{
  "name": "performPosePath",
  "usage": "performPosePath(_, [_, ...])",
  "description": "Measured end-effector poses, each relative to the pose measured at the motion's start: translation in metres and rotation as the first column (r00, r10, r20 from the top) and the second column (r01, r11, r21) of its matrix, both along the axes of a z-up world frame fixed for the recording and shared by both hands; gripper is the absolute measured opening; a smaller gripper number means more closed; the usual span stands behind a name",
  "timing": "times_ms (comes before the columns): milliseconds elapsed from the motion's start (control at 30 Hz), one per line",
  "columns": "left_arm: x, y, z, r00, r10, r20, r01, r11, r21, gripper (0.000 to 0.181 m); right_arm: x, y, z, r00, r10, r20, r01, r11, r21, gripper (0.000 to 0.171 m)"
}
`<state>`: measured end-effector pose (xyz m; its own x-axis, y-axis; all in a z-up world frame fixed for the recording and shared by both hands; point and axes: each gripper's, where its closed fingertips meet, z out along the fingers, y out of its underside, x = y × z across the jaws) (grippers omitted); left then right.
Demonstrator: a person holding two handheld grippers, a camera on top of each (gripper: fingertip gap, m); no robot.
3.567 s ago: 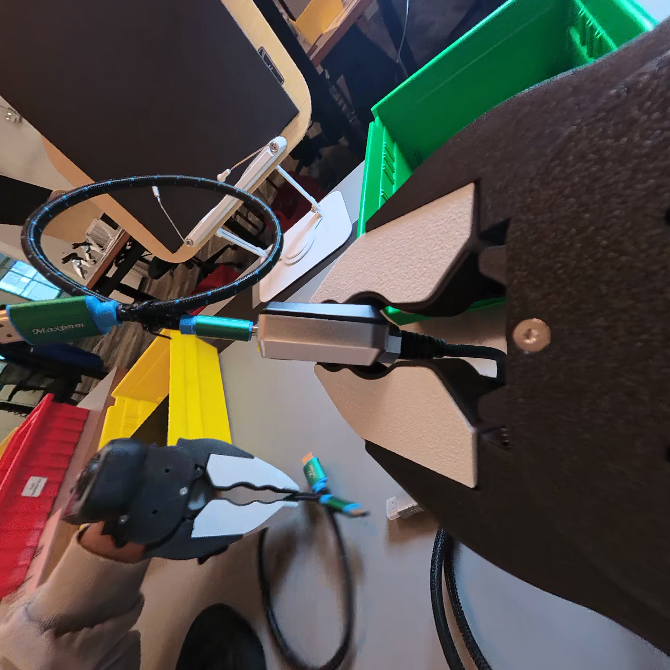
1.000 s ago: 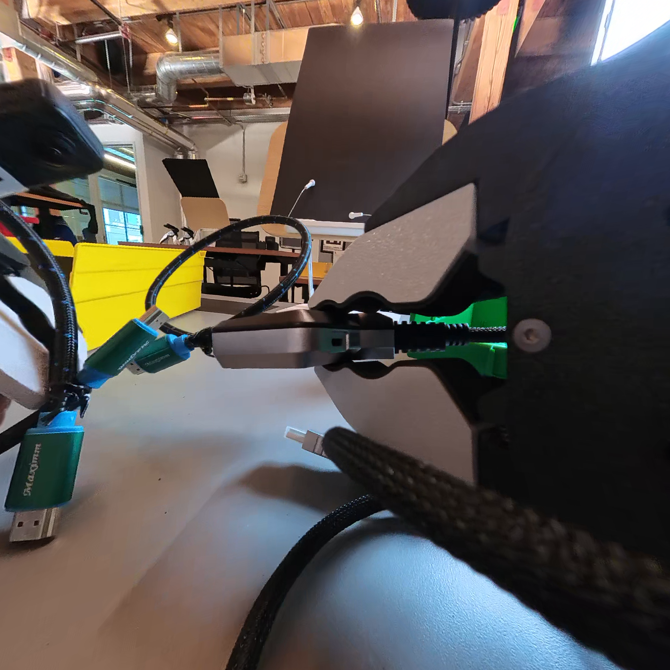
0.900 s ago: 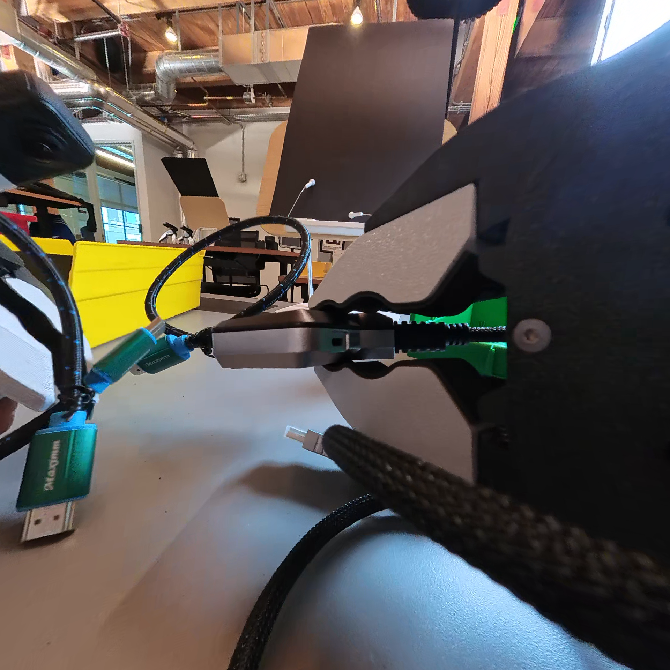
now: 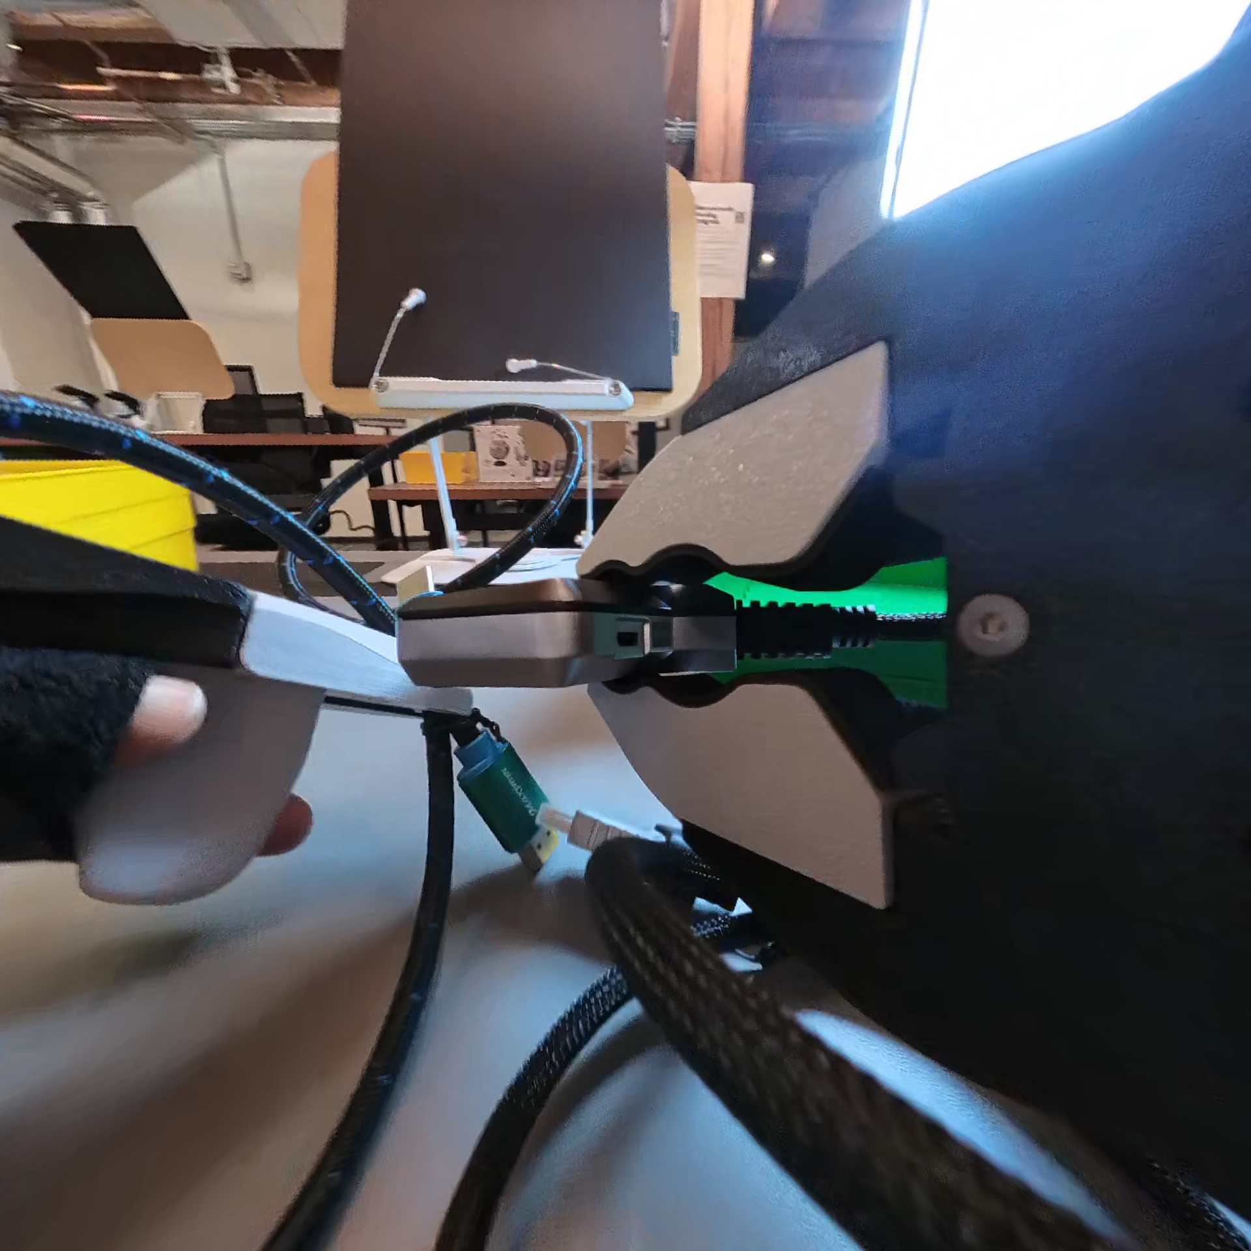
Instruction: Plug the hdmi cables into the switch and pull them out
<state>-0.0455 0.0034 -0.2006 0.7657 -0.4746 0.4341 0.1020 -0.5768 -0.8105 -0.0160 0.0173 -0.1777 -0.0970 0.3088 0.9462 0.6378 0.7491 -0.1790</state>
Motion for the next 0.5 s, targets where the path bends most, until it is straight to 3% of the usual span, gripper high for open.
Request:
performPosePath(200, [0.003, 0.026, 0.003, 0.975, 0.104, -0.198, -0.069, 0.982, 0.174, 0.029, 0.003, 0.011, 0.003, 0.992, -0.120, -0.036, 0.117, 0.990, -0.072, 0.022])
performPosePath(300, [0.008, 0.032, 0.012, 0.965, 0.063, -0.255, -0.003, 0.974, 0.227, 0.027, 0.006, 0.015, 0.007, 0.988, -0.140, -0.067, 0.131, 0.983, -0.126, 0.022])
performPosePath(333, [0.008, 0.031, 0.018, 0.960, 0.033, -0.276, 0.038, 0.968, 0.250, 0.026, 0.007, 0.015, 0.011, 0.987, -0.132, -0.087, 0.120, 0.984, -0.135, 0.022])
performPosePath(467, [0.012, -0.008, 0.032, 0.923, -0.299, -0.240, 0.334, 0.935, 0.117, 0.023, 0.010, 0.008, 0.025, 0.991, -0.050, -0.120, 0.036, 0.993, -0.112, 0.022])
performPosePath(500, [0.007, -0.020, 0.035, 0.896, -0.370, -0.243, 0.401, 0.912, 0.087, 0.000, 0.009, 0.003, 0.027, 0.992, 0.000, -0.124, -0.012, 0.996, -0.092, 0.022])
